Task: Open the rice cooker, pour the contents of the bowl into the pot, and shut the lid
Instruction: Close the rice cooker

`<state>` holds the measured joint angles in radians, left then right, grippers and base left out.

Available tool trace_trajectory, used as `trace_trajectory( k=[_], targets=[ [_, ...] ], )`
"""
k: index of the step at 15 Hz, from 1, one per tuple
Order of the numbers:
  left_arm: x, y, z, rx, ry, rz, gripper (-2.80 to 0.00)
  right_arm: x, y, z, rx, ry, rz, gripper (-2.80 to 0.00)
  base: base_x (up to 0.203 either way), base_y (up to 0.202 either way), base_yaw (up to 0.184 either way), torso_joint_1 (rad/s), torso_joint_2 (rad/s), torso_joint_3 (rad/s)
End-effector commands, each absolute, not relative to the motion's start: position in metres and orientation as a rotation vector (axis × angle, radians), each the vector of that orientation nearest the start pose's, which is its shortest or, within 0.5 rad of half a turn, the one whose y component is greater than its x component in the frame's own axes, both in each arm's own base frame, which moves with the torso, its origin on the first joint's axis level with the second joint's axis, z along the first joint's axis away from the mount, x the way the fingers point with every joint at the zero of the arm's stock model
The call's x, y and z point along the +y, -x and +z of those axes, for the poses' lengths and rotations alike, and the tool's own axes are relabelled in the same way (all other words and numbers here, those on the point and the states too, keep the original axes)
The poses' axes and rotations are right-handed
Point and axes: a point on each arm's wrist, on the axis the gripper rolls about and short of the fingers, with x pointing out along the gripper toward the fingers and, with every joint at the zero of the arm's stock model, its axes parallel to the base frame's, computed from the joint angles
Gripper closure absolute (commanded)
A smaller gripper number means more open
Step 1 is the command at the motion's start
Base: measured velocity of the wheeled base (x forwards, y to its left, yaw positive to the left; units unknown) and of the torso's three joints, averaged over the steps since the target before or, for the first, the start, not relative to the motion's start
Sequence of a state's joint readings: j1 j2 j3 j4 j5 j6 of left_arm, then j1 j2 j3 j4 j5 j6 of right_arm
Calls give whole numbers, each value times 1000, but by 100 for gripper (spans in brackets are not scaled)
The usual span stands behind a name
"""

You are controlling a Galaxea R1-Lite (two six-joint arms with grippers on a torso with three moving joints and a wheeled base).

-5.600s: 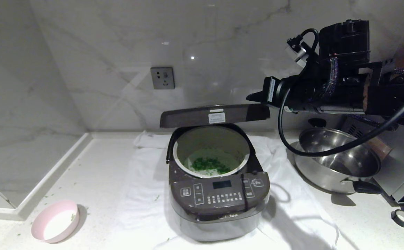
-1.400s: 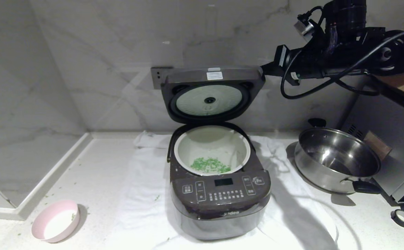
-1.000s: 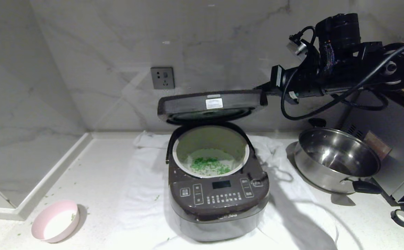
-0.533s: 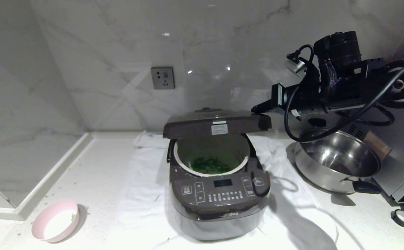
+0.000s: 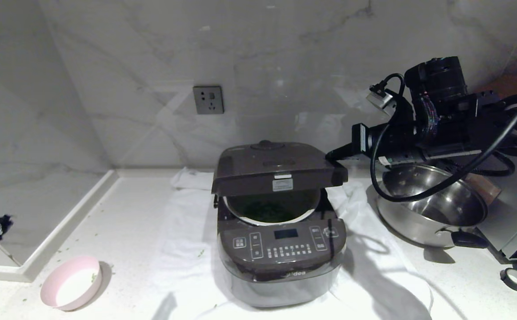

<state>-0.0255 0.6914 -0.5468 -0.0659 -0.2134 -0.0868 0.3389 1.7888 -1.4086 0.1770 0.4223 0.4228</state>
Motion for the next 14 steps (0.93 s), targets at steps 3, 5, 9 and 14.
trace_trajectory(
  k=[3,5,9,14],
  targets=[
    [-36,-175,252,277,149,-317,0,123,-314,239,737,-417,610,0,0,0,0,0,0,0],
    [-69,-205,255,313,172,-377,0,124,-313,238,744,-415,615,0,0,0,0,0,0,0],
    [-130,-229,264,330,234,-445,0,132,-310,238,749,-406,635,0,0,0,0,0,0,0],
    [-158,-224,240,419,195,-500,0,132,-309,235,761,-407,632,0,0,0,0,0,0,0]
  ],
)
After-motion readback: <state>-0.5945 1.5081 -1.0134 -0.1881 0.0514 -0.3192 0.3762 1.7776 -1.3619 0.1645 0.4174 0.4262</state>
